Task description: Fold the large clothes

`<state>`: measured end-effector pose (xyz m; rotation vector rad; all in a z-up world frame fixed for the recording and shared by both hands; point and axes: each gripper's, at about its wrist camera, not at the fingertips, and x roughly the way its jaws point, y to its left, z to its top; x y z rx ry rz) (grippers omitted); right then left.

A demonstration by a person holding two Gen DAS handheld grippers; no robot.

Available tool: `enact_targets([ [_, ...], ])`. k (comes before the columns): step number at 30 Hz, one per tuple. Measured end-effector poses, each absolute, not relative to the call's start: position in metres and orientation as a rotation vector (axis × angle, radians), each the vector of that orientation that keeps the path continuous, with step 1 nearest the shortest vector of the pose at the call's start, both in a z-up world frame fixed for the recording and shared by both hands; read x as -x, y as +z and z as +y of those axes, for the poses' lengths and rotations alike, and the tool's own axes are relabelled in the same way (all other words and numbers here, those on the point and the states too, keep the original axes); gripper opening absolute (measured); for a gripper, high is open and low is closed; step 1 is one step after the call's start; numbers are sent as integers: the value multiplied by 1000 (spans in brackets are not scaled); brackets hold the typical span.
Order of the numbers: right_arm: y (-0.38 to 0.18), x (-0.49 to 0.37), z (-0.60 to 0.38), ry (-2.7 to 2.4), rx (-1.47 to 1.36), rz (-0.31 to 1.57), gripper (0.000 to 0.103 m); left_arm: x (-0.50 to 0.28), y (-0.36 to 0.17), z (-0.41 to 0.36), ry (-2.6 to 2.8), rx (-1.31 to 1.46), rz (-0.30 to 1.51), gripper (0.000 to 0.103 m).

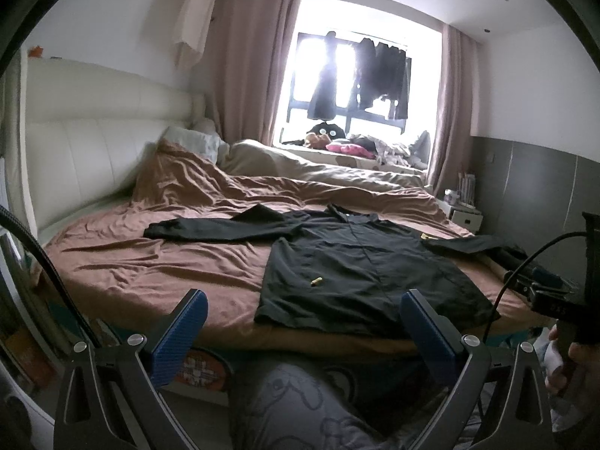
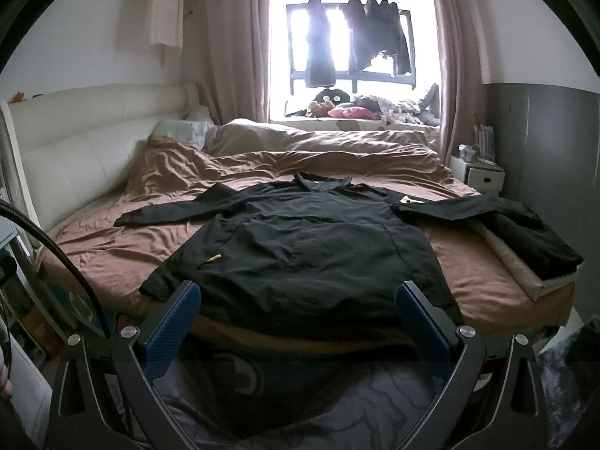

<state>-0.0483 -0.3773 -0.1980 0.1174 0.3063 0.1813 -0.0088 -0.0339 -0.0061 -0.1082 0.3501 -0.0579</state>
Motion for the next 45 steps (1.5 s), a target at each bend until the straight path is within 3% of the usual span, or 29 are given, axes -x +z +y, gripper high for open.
enact_targets([
  [20, -190, 12, -364, 203, -93, 322, 103, -5, -9, -3, -48, 152, 393, 103],
  [45, -180, -154, -347, 238, -144, 410, 103, -160, -29, 98, 57, 263, 551, 99],
])
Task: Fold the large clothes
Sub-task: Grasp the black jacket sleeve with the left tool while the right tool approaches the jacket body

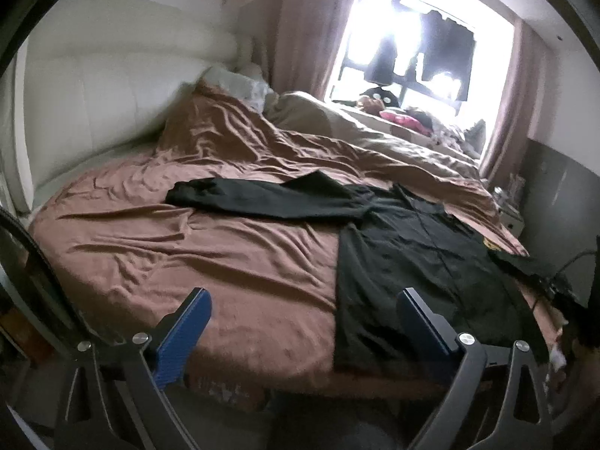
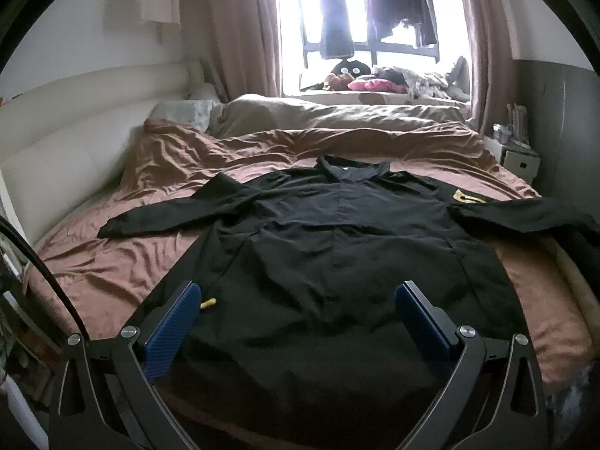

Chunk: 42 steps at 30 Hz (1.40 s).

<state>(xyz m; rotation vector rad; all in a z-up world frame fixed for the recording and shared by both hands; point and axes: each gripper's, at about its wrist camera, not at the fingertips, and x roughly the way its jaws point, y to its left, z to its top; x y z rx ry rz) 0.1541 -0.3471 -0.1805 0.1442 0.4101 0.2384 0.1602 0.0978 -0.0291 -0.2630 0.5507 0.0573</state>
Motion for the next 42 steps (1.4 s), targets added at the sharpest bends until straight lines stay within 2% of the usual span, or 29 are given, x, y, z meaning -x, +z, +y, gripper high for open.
enact_targets([
  [2, -177, -168, -346, 243, -148, 422, 103, -175, -27, 110, 69, 286, 552, 98],
  [6, -169, -192, -340, 261, -135, 433, 103, -203, -23, 136, 94, 323, 568, 89],
  [12, -163, -228, -334, 270, -143, 453, 103, -246, -22, 173, 110, 364, 584, 84],
  [21, -154, -290, -311, 298, -105, 481, 103, -321, -54, 222, 109, 432, 650, 70],
  [26, -153, -324, -296, 310, -89, 496, 96, -356, -77, 242, 108, 489, 687, 70],
  [35, -163, -367, -278, 308, -81, 537, 95, -429, -121, 283, 123, 598, 760, 69],
  [42, -172, -408, -266, 327, -60, 609, 78, -467, -159, 304, 167, 712, 817, 69],
])
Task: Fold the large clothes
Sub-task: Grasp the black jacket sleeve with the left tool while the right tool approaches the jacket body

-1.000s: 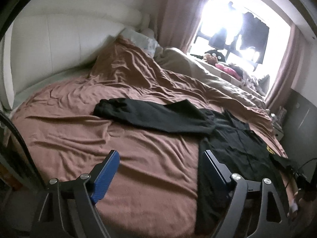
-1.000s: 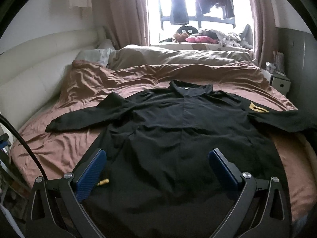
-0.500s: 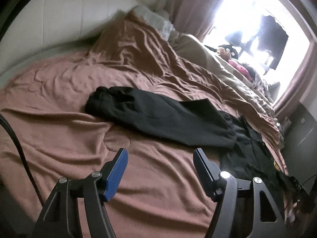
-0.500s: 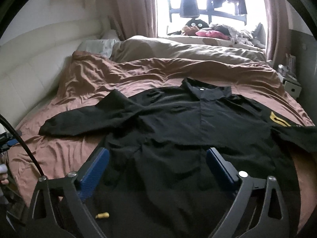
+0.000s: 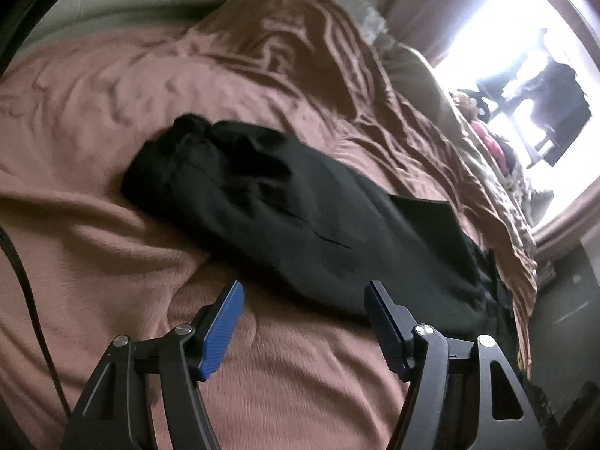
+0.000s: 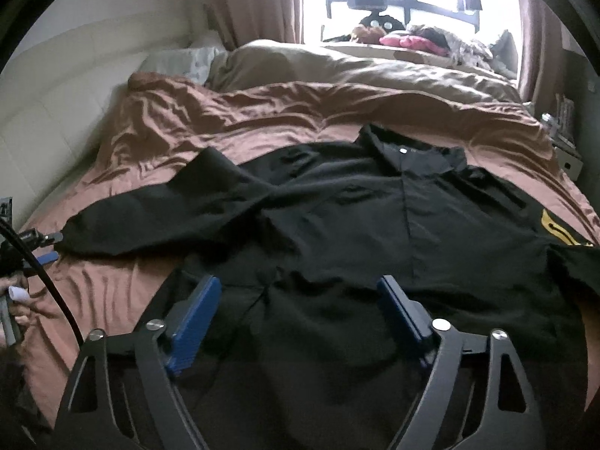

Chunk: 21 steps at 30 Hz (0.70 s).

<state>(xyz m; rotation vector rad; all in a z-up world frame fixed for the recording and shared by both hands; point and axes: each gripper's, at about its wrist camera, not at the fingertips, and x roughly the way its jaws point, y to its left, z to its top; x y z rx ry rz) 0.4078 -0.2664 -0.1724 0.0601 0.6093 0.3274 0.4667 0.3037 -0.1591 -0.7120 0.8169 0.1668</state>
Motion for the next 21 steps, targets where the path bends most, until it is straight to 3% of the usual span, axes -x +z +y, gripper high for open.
enact_targets([
  [5, -175, -436, -263, 327, -71, 633, 71, -485, -177, 314, 229, 734, 849, 68],
  [6, -175, -441, -260, 328, -76, 634, 69, -489, -178, 315, 237, 735, 845, 63],
  [8, -177, -453, -258, 338, -99, 654, 60, -496, -180, 319, 265, 734, 845, 35],
  [9, -178, -459, -257, 345, -118, 668, 58, -499, -180, 322, 286, 736, 853, 16],
  [10, -178, -467, -255, 353, -138, 683, 56, -500, -178, 326, 290, 750, 846, 10],
  [18, -182, -529, -246, 380, -259, 720, 56, -509, -115, 315, 250, 581, 735, 5],
  [20, -186, -548, -237, 386, -272, 738, 41, -510, -100, 313, 237, 568, 712, 3],
  [21, -190, -558, -233, 398, -290, 756, 40, -510, -88, 312, 225, 564, 693, 3],
])
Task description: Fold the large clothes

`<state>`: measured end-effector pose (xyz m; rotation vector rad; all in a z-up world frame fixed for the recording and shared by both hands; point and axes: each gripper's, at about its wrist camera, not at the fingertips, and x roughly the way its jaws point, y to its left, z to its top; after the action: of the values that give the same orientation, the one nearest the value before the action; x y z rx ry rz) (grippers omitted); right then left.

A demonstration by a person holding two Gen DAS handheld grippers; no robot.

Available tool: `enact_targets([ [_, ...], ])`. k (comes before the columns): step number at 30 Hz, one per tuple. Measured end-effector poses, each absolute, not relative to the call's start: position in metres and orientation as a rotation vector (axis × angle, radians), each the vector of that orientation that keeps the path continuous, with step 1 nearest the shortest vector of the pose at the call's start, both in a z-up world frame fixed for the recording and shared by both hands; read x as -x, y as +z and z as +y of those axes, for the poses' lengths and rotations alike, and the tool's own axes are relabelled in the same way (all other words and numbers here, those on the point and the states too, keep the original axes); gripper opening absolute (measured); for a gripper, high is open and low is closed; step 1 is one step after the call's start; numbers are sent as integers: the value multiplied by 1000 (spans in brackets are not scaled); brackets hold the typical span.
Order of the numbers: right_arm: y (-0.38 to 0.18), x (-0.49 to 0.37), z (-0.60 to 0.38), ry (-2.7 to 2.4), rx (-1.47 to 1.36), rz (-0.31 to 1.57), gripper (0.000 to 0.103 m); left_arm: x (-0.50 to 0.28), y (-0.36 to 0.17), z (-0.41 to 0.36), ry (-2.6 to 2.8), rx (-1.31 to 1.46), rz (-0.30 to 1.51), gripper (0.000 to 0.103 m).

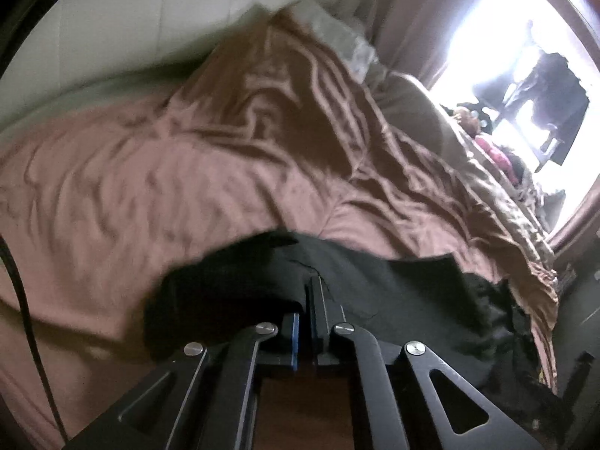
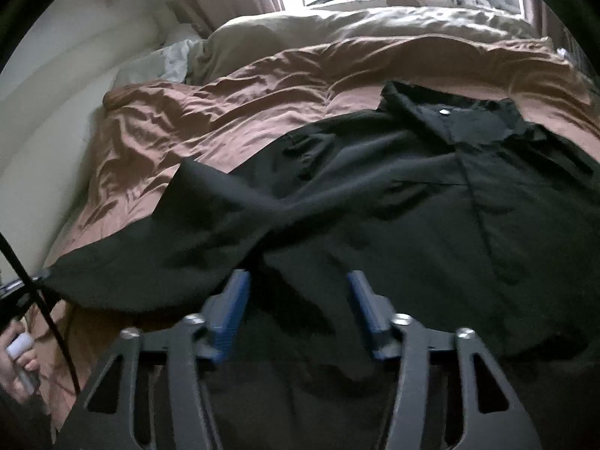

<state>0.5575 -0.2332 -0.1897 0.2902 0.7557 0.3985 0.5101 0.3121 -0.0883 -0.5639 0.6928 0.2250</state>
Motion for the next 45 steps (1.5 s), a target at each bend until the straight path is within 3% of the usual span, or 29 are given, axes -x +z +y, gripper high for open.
enact_targets([
  [5, -209, -601, -223, 447, -430, 810, 22, -513, -51, 300, 172, 540, 636, 3],
  [8, -219, -623, -220, 450, -492, 833, 19, -516, -22, 289, 135, 513, 591, 2],
  [13, -246, -656, -212, 449, -537, 927, 18, -519, 13, 266, 88, 484, 557, 2],
  [24, -200, -621, -267, 485, -602, 879, 19, -534, 97, 189, -56, 410, 472, 2],
  [25, -198, -614, -278, 504, -617, 869, 21, -536, 105, 179, -74, 413, 467, 2],
  [27, -195, -601, -295, 520, -635, 854, 38, -540, 116, 164, -101, 408, 462, 2],
  [28, -194, -593, -306, 527, -648, 840, 60, -541, 123, 153, -114, 395, 456, 2],
  [29, -193, -582, -322, 529, -665, 817, 74, -542, 128, 144, -128, 382, 451, 2],
  [37, -191, -519, -406, 483, -662, 770, 75, -552, 155, 48, -282, 320, 433, 2],
  [45, -178, -468, -475, 399, -611, 707, 75, -578, 148, -39, -390, 280, 478, 2],
])
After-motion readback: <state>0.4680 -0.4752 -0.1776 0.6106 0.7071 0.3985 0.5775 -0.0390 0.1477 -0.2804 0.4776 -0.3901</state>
